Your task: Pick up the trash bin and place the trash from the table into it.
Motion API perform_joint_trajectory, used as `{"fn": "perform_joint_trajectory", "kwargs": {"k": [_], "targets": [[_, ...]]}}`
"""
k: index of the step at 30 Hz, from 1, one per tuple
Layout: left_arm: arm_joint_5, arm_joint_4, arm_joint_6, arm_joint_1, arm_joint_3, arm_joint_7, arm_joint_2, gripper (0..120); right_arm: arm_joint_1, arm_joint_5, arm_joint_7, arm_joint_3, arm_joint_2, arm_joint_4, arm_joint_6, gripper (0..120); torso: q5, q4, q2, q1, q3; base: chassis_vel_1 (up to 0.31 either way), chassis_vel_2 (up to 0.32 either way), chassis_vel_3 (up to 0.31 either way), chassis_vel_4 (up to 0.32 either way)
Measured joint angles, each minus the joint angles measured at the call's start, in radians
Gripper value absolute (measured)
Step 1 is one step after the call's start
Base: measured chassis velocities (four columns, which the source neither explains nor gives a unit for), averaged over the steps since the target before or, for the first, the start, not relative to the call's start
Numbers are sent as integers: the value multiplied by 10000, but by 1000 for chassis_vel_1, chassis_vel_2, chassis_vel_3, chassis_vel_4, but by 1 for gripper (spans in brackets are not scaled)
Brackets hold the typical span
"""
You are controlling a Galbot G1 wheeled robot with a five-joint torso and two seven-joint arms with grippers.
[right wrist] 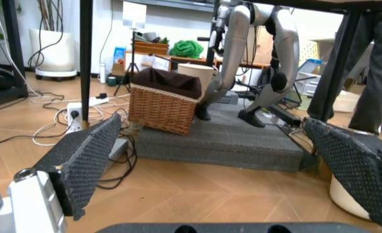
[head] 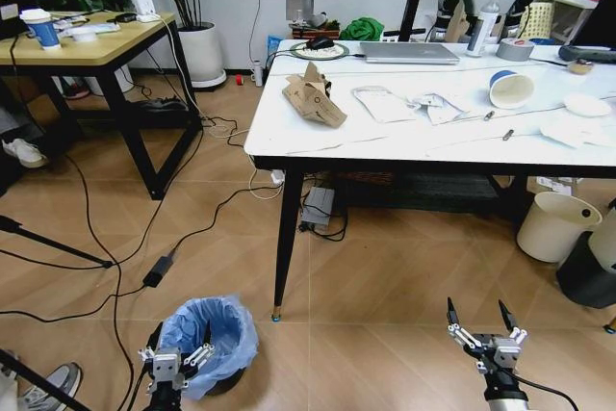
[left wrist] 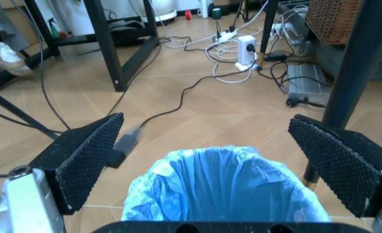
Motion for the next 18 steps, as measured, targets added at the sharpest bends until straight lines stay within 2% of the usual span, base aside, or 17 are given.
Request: {"fn": "perform_joint_trajectory", "kwargs": {"k": [13,17,18], "targets": [[-25,83,261,30,-147,-412,219,100,47,40,-1,49,43,-143,62,100,-1,0,-452,-130,-321,0,0,0,0],[45,223,534,115,-289,-709,632,100,91,60,-1,49,45,-159,61,100,0,1,-472,-131,-344,0,0,0,0],[-23,354,658,110,-355,-824,1012,100,111,71,-2,49,50,-163,62,100,-3,2,-472,-131,-346,0,0,0,0]]}}
